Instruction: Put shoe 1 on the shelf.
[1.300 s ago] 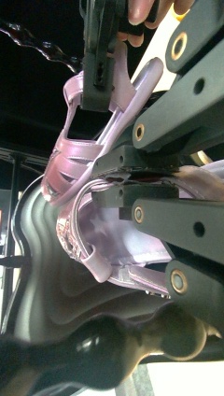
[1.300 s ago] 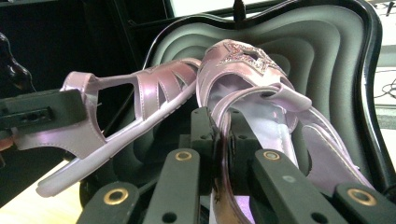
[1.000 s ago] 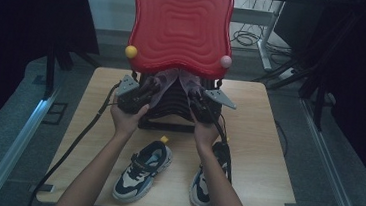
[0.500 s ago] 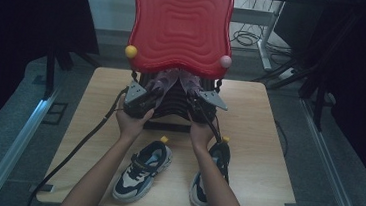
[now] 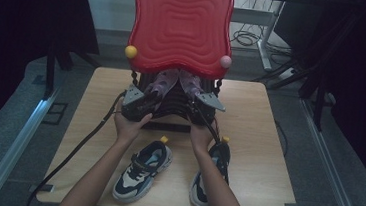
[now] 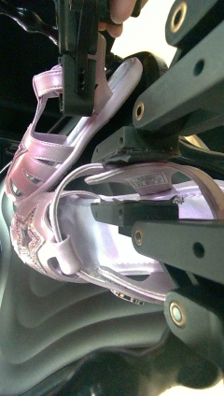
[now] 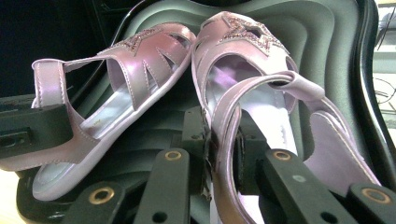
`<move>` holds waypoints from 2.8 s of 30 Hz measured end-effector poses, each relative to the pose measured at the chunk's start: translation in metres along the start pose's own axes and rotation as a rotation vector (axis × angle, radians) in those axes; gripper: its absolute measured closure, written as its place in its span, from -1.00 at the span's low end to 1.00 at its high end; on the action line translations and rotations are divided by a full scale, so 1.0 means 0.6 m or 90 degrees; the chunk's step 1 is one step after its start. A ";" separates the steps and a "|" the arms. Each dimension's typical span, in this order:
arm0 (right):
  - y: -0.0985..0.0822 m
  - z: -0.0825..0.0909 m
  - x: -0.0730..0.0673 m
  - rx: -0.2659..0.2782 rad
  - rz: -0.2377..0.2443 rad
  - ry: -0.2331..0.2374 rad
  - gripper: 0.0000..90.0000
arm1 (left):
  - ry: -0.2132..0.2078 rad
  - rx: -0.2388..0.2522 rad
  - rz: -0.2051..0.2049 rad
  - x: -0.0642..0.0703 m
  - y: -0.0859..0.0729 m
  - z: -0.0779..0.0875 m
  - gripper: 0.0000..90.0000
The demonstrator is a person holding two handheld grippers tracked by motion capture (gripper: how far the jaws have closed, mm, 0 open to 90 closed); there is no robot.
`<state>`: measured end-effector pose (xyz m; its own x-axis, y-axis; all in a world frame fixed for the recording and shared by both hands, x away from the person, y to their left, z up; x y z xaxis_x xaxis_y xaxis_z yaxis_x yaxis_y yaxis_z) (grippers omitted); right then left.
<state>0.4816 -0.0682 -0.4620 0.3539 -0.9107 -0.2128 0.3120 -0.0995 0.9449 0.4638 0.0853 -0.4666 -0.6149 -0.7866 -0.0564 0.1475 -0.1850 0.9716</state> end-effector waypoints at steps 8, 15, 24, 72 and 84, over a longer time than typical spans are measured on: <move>-0.001 -0.004 -0.005 0.005 0.041 -0.020 0.89 | 0.009 -0.002 -0.022 0.008 0.002 0.000 0.91; -0.007 -0.010 -0.011 0.000 0.083 -0.036 0.90 | 0.019 -0.002 -0.037 0.008 0.000 0.001 0.92; -0.006 -0.002 -0.017 -0.012 0.074 -0.014 0.60 | 0.008 -0.015 -0.025 0.012 -0.008 -0.006 0.76; -0.004 0.110 -0.005 -0.015 0.005 0.110 0.34 | -0.057 -0.010 0.041 0.025 0.000 0.101 0.13; -0.017 0.145 0.010 -0.030 -0.012 0.140 0.34 | -0.076 -0.017 0.060 0.028 -0.024 0.139 0.13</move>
<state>0.4037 -0.1075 -0.4510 0.5304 -0.7986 -0.2844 0.3593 -0.0921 0.9287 0.3866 0.1237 -0.4622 -0.6847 -0.7260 0.0638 0.2279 -0.1302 0.9650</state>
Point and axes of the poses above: each handheld gripper's, and its own axes: z roughly backward along the jaws, y roughly out of its top, x roughly to its right, the point moved 8 cm from there along -z, roughly forward along the jaws, and after that the axes turned 7 degrees about -z, right-handed, at the moved point
